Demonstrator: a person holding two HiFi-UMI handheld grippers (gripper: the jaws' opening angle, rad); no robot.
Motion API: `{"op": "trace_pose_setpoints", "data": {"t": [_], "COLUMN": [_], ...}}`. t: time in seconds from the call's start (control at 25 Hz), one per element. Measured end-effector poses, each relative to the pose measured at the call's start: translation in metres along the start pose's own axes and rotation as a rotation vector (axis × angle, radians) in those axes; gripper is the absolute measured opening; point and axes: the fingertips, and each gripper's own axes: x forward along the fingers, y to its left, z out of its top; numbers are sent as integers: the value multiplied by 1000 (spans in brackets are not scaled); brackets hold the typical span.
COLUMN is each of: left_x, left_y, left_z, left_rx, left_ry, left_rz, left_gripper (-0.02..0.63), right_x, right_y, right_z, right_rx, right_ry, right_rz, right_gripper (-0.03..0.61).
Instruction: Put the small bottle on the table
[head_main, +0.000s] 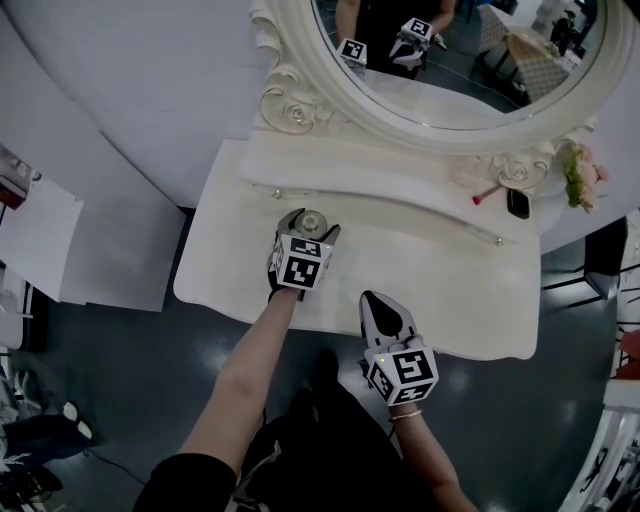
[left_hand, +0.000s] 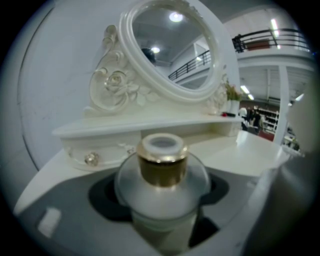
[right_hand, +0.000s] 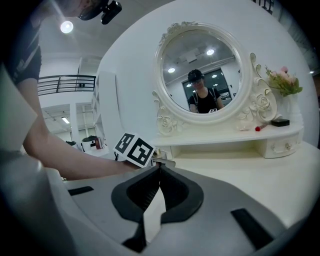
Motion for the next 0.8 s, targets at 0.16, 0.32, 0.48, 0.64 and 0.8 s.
{"op": "trace_pose_setpoints", "data": {"t": [0.16, 0.32, 0.48, 0.64, 0.8], "left_x": [5, 8, 8, 2, -14], "left_y": [1, 1, -1, -2, -2], "left_z": [2, 3, 3, 2, 7], "left_rx": [19, 16, 10, -8, -14], "left_ry": [9, 14, 13, -1, -46], "left_rz": [-1, 2, -1, 19, 22], "left_gripper": [341, 342, 373, 394, 394], "right_x": [0, -1, -2, -4, -10], "right_y": [0, 0, 1, 3, 5], "right_z": [-1, -2, -2, -2, -2], "right_rx": [5, 10, 11, 10, 8], "right_ry": [1, 1, -1, -2, -6], "right_rz": [0, 2, 6, 13, 14], "right_gripper": [5, 5, 5, 5, 5]}}
